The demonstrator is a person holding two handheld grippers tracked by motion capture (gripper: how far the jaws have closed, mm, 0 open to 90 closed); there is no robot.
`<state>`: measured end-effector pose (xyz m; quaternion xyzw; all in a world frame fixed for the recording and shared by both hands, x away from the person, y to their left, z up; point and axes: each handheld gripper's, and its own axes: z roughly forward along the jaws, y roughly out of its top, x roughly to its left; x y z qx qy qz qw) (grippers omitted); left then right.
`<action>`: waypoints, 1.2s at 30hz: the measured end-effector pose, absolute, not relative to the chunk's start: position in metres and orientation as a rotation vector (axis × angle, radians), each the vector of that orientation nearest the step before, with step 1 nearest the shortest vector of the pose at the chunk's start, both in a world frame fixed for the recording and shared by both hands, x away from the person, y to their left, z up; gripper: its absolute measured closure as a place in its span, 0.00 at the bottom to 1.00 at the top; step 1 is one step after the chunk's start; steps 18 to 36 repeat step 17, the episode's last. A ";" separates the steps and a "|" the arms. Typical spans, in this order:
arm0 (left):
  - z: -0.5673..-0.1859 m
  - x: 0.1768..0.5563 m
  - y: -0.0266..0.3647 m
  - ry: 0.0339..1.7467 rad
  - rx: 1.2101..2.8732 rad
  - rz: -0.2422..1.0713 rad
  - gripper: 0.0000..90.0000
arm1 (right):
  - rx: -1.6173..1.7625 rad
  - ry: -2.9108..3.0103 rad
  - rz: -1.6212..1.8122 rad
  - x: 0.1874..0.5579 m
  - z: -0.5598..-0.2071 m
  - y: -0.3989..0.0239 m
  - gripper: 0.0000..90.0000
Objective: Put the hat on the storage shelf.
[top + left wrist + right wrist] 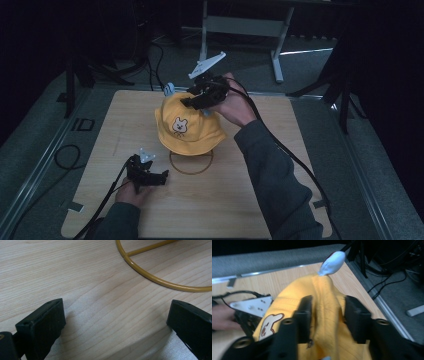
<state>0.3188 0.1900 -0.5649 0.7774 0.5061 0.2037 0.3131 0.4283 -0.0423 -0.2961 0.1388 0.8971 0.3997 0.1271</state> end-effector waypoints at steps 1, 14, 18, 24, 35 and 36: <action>-0.565 0.319 0.190 1.335 2.050 0.537 0.02 | 0.412 2.621 1.180 0.429 -0.295 -0.044 0.52; -0.565 0.319 0.190 1.336 2.046 0.539 0.02 | 0.502 2.524 1.222 0.413 -0.282 -0.074 0.34; -0.565 0.319 0.190 1.336 2.049 0.538 0.02 | 0.524 2.507 1.204 0.412 -0.281 -0.079 0.34; -0.565 0.319 0.190 1.336 2.049 0.538 0.02 | 0.524 2.507 1.204 0.412 -0.281 -0.079 0.34; -0.565 0.319 0.190 1.336 2.049 0.538 0.02 | 0.524 2.507 1.204 0.412 -0.281 -0.079 0.34; -0.565 0.319 0.190 1.336 2.049 0.538 0.02 | 0.524 2.507 1.204 0.412 -0.281 -0.079 0.34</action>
